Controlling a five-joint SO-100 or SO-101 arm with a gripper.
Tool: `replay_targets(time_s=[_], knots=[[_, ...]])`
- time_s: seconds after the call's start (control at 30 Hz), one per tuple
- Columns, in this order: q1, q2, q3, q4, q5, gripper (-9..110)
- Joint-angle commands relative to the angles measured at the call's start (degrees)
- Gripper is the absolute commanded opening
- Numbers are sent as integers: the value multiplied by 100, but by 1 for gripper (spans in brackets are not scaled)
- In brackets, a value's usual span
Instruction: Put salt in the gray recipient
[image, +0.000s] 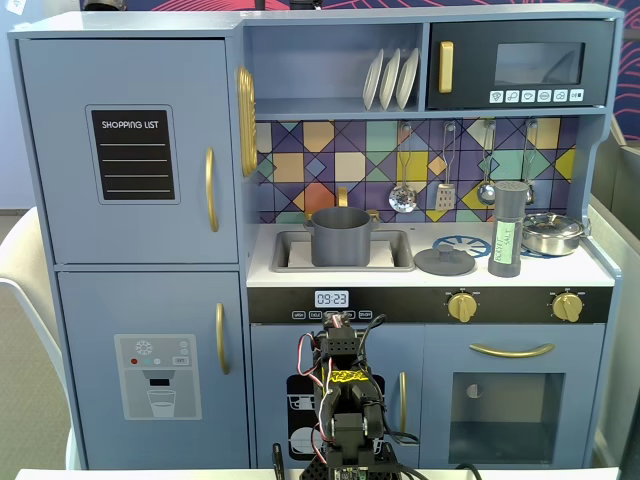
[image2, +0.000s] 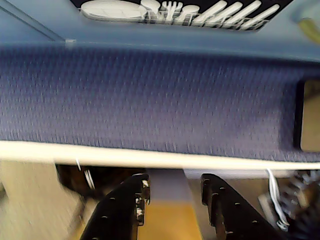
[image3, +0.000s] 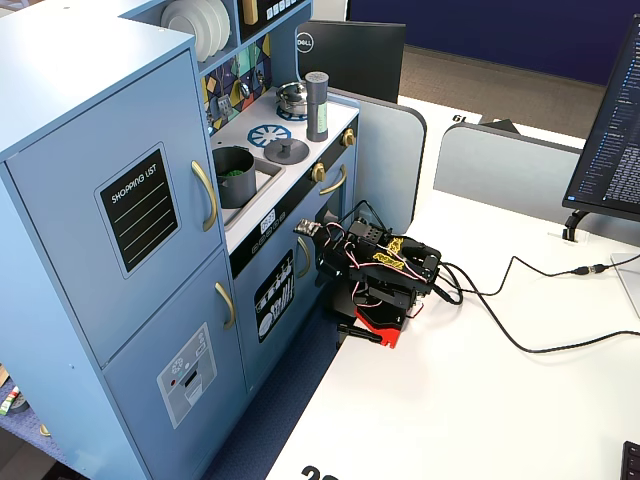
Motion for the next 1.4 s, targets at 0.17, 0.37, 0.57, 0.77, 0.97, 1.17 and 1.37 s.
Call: replay_targets(time_s=[0.17, 0.37, 0.57, 0.77, 0.97, 1.17, 1.37], knots=[[2452, -360, -1705, -26, -1257, 0], [4421, -1986, -3973, -1424, -1169, 14], [5054, -3542, -5370, -3964, -352, 46], [5124, -4605, -5801, -5897, 105, 59], [5054, -5713, -6407, -6662, 70, 64], [4975, -6776, -6908, -7523, -53, 61], [4808, -7743, -7664, -7813, -211, 57]])
